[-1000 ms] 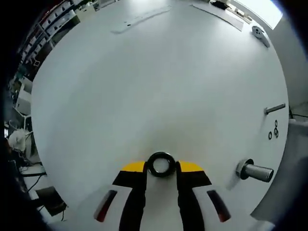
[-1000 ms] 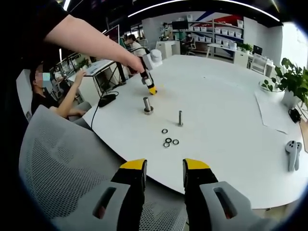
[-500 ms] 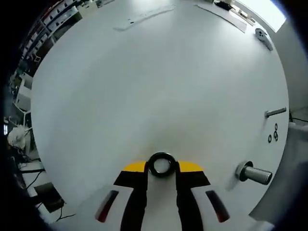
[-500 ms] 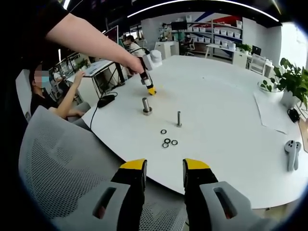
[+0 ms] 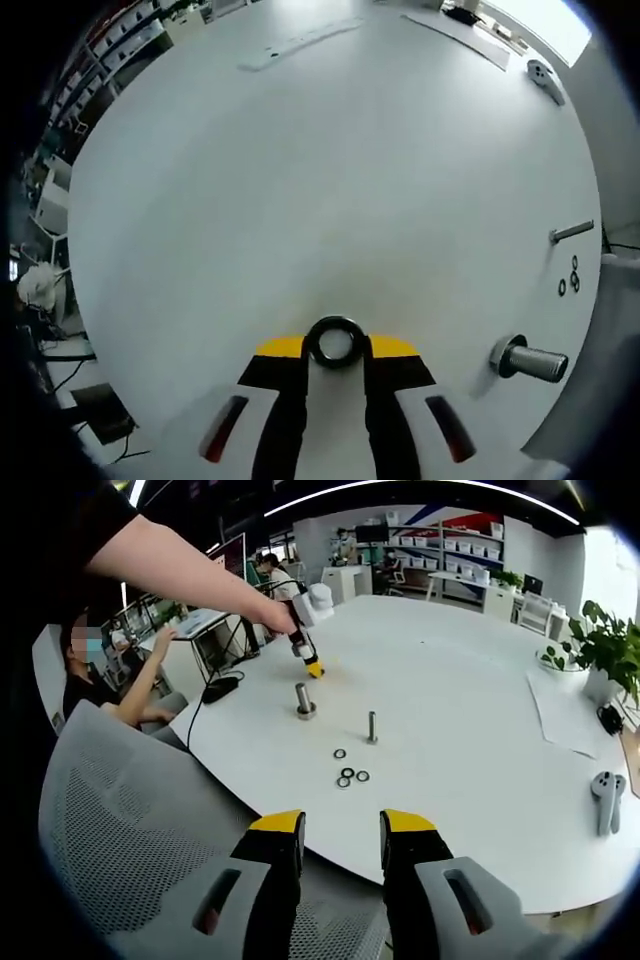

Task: Place the washer onto the threaded stud by aligning its center hole with the stud, sliding it down to the base, and recovering from edge contact or off-axis alignment until the washer reaches the visible bottom stop.

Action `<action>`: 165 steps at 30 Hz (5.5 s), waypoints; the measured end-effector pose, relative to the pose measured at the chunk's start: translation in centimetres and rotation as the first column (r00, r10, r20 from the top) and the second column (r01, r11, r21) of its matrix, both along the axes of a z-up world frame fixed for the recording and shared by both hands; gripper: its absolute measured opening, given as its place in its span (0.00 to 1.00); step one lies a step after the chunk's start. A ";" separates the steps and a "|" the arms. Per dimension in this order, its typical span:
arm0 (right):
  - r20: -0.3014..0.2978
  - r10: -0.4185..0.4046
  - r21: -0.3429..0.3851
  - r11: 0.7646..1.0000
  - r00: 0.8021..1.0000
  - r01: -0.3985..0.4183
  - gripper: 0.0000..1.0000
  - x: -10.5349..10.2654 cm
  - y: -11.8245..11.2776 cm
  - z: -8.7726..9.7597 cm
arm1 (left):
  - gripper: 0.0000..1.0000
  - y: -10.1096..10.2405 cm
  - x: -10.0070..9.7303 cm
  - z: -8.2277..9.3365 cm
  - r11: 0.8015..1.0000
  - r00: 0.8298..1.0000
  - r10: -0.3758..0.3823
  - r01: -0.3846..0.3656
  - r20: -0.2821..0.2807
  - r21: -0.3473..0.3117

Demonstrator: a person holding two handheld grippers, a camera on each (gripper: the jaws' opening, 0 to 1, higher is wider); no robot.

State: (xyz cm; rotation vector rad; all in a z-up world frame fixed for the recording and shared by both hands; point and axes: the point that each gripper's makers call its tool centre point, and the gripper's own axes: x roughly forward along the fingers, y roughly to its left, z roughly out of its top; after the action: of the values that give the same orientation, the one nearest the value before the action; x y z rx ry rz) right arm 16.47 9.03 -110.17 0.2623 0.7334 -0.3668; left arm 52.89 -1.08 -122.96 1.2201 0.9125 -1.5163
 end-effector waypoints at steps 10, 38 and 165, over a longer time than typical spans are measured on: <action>0.002 0.006 0.003 1.000 1.000 -0.006 0.33 0.0 0.1 -0.1 | 0.18 0.1 0.8 -0.3 0.999 0.999 -0.040 0.040 0.014 0.016; 0.017 0.018 0.010 1.000 1.000 -0.018 0.33 0.3 0.3 0.2 | 0.19 1.3 -2.7 5.2 0.990 0.990 -0.138 0.137 -0.039 -0.040; -0.033 0.099 0.009 0.995 0.995 -0.099 0.32 0.5 1.5 -0.6 | 0.31 17.3 -14.8 14.1 0.871 0.991 0.026 -0.088 -0.135 -0.483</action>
State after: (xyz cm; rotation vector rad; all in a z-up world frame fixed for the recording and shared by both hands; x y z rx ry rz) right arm 16.94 10.53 -110.80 0.2265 0.7782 -0.2748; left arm 38.11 16.25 -108.90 0.7301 0.5801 -1.6593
